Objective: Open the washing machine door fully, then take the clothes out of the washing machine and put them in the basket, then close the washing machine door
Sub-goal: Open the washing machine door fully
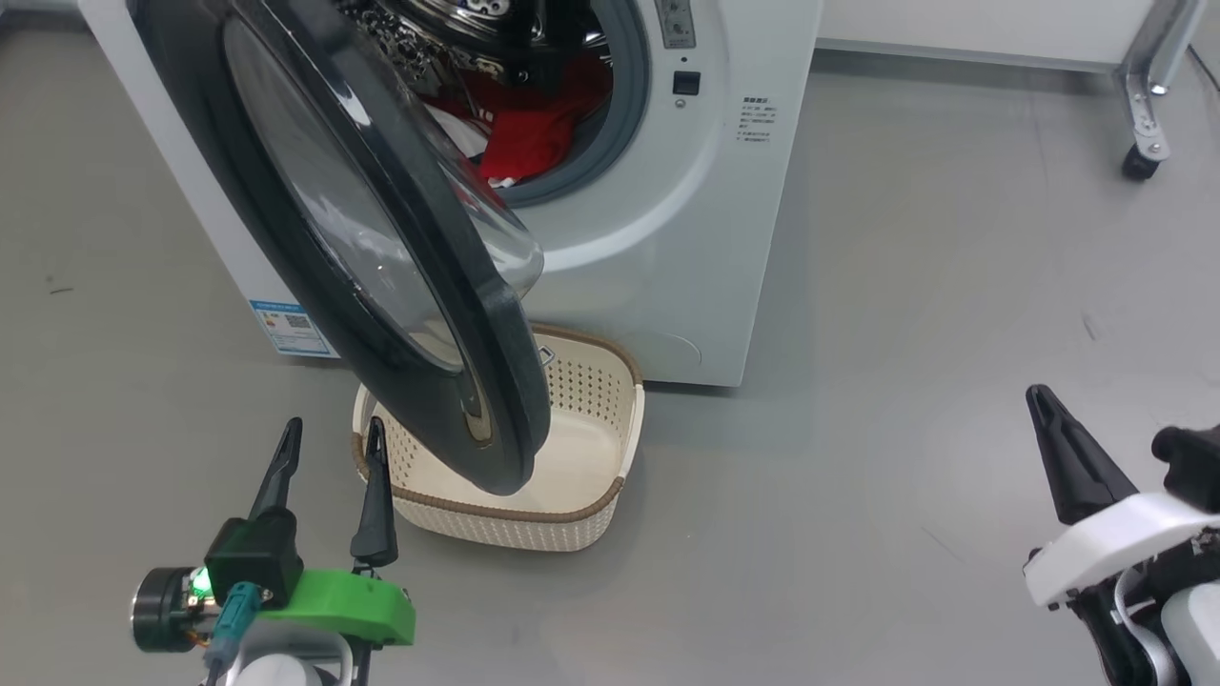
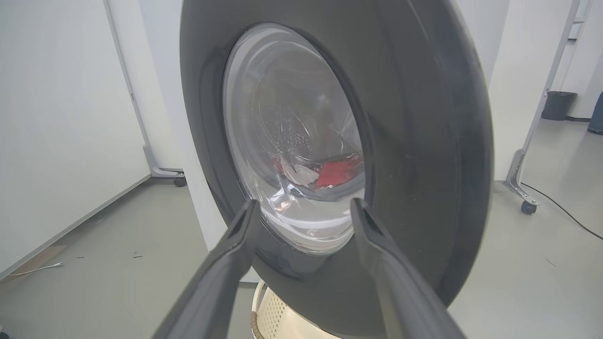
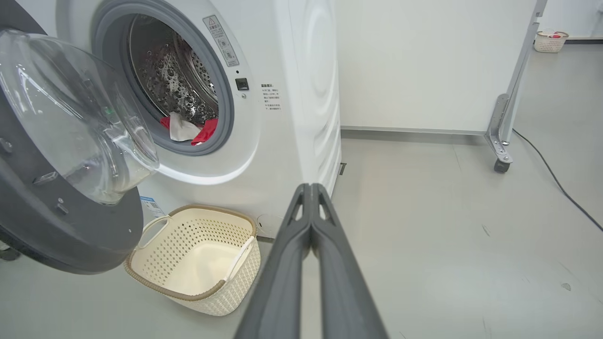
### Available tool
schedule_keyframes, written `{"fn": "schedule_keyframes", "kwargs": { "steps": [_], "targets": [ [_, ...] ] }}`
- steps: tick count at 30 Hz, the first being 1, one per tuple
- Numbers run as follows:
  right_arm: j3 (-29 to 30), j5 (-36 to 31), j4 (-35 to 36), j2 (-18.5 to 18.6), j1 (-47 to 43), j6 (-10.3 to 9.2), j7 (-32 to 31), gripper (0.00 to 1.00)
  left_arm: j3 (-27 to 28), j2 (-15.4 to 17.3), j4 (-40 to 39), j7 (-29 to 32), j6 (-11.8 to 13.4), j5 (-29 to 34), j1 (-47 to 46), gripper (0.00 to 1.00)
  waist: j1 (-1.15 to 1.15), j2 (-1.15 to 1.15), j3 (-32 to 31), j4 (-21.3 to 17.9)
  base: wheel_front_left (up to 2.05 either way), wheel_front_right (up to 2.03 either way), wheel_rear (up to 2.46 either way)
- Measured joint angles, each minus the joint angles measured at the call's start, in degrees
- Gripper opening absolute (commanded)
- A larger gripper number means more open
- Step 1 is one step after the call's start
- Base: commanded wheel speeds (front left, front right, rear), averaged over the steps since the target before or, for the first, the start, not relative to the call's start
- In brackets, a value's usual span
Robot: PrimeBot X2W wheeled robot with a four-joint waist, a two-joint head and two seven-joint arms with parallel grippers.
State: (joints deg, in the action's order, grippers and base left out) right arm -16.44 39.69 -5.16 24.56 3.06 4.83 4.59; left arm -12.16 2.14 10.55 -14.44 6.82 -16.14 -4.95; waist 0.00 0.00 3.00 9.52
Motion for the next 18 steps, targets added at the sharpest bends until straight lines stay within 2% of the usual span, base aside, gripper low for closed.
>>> {"fn": "schedule_keyframes", "kwargs": {
  "steps": [5, 9, 10, 11, 18],
  "targets": [
    [0.7, -1.8, -1.4, -1.2, -2.7, -2.04, 5.0, 0.00, 0.3, 0.0, 0.0, 0.0, 0.0, -0.2, 0.9, 1.00, 0.00, 0.00, -1.2, -1.8, 0.00, 0.00, 0.00],
    [2.1, -4.0, -3.0, -1.4, -3.5, -4.63, 8.9, 0.00, -0.6, 0.0, 0.2, 0.0, 0.0, -0.3, 1.5, 1.00, 0.00, 0.00, -1.9, -2.9, 0.00, 0.00, 0.00],
    [2.5, -4.5, -3.3, -1.5, -3.7, -5.27, 9.4, 0.44, -0.9, 0.0, 0.2, 0.0, 0.0, -0.3, 1.5, 1.00, 0.00, 0.00, -2.0, -3.1, 0.00, 0.00, 0.00],
    [2.8, -4.6, -3.5, -1.8, -3.8, -5.59, 9.4, 0.98, -1.0, 0.0, 0.2, 0.0, 0.0, -0.3, 1.5, 1.00, 0.00, 0.00, -2.2, -3.3, 0.00, 0.00, 0.00],
    [3.4, -5.2, -4.5, -3.4, -4.9, -7.01, 9.4, 1.00, -3.1, 0.1, 0.7, 0.0, 0.0, -0.4, 1.8, 1.00, 0.00, 0.00, -2.5, -3.9, 0.00, 0.00, 0.00]
  ]
}}
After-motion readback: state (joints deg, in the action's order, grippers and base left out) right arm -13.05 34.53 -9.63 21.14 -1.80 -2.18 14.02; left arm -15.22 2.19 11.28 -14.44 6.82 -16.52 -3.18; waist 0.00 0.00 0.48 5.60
